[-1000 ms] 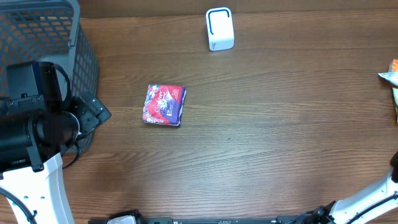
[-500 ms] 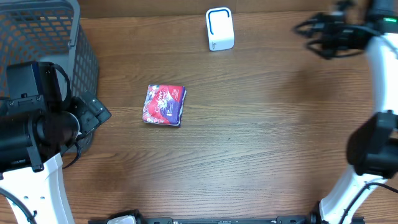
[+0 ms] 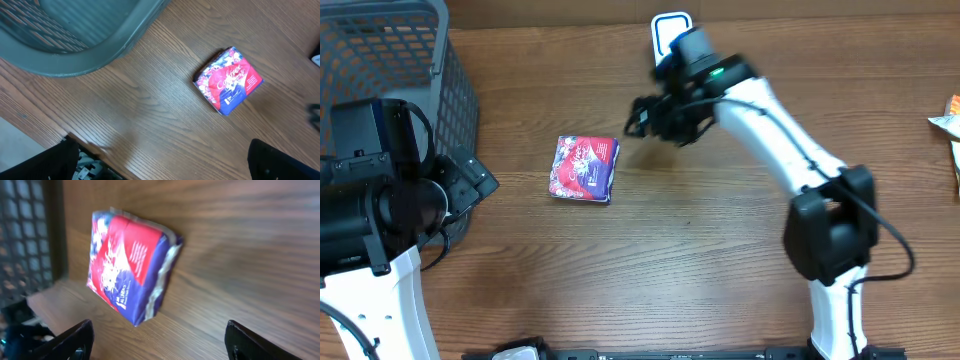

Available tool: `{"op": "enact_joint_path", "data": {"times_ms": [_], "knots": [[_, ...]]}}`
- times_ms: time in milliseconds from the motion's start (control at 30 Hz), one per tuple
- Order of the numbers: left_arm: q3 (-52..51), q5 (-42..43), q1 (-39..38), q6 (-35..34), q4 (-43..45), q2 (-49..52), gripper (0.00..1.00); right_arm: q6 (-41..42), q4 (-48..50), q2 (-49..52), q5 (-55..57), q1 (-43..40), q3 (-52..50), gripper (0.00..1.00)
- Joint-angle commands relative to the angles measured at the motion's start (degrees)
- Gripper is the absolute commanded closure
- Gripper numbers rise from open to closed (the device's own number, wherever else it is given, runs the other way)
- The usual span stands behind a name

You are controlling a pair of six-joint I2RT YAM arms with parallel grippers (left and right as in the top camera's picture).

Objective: Scan the item barcode
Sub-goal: 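Move the right gripper to the pink-purple pack and grasp it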

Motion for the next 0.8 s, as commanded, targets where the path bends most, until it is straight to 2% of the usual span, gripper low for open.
{"op": "enact_joint_path", "data": {"times_ms": [0, 200, 333, 600, 767], "knots": [[-0.04, -0.55, 0.24, -0.9, 0.07, -0.02, 0.0, 4.24, 1.36, 1.97, 3.26, 4.22, -0.26, 0.16], [-0.04, -0.55, 0.24, -0.92, 0.07, -0.02, 0.0, 10.78, 2.71, 5.46, 10.34, 9.97, -0.26, 0.26], [-0.04, -0.55, 0.24, -0.9, 0.07, -0.02, 0.0, 11.15, 3.02, 7.06, 11.58, 11.69, -0.26, 0.31], [-0.04, -0.55, 0.24, -0.9, 0.07, -0.02, 0.0, 11.13, 2.56, 7.26, 15.1, 11.69, -0.26, 0.33], [-0.04, -0.55, 0.24, -0.9, 0.04, -0.02, 0.0, 11.13, 4.2, 7.26, 8.33, 11.76, -0.26, 0.33]]}}
